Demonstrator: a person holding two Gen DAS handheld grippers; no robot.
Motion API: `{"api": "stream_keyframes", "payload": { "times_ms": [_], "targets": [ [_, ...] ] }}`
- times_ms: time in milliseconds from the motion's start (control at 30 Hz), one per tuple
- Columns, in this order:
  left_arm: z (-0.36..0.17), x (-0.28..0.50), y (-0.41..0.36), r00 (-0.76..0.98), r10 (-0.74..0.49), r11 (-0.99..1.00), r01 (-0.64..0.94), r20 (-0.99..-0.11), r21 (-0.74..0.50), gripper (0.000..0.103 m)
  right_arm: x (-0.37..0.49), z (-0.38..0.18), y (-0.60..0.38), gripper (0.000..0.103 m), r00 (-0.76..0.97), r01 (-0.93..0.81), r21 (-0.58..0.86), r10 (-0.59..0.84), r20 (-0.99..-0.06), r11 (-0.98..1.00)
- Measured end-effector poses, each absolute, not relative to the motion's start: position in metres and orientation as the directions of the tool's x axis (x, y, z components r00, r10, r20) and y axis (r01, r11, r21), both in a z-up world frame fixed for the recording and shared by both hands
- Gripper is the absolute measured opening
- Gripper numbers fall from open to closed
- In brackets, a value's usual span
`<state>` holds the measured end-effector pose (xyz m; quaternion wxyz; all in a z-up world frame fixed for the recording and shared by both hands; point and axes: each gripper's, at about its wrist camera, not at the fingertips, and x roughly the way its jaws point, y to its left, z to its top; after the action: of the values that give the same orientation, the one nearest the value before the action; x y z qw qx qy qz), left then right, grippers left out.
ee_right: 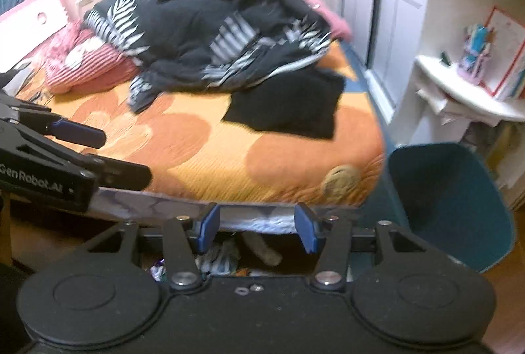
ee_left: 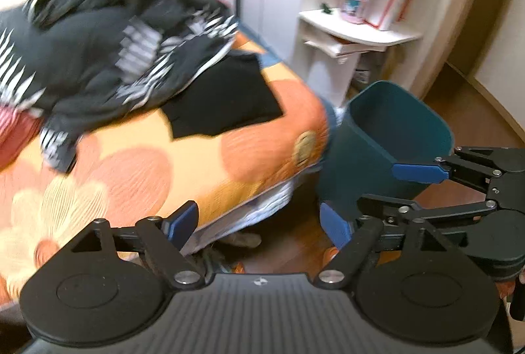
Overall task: Collect trash
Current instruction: 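Move both tools back under the bed toward remaining trash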
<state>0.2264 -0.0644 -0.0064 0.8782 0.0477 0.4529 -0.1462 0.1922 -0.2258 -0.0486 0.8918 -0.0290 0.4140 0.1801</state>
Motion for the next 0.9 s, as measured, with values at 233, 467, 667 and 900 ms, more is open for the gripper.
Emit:
{"api": "stream_keyframes", "payload": {
  "times_ms": [233,467,667,900],
  "targets": [
    [-0.07,0.227,0.01,0.47,-0.128,0.985,0.165,-0.873,-0.056,0.088,0.193,-0.099,-0.189,0.051,0.5,-0.375,0.159,0.343,-0.795,0.913],
    [-0.161,0.229,0.087,0.326,-0.017,0.998,-0.049,-0.945,-0.035,0.088,0.205,-0.165,-0.173,0.051,0.435,-0.331,0.173,0.313,-0.844,0.928],
    [-0.23,0.221,0.133,0.2,0.092,0.961,-0.275,-0.975,0.035,0.088,0.225,-0.223,-0.166,0.051,0.37,-0.291,0.183,0.287,-0.884,0.939],
    [-0.3,0.22,0.188,0.043,0.091,0.797,-0.602,-0.995,0.047,0.088,0.244,-0.276,-0.147,0.051,0.276,-0.318,0.187,0.28,-0.92,0.929]
  ]
}}
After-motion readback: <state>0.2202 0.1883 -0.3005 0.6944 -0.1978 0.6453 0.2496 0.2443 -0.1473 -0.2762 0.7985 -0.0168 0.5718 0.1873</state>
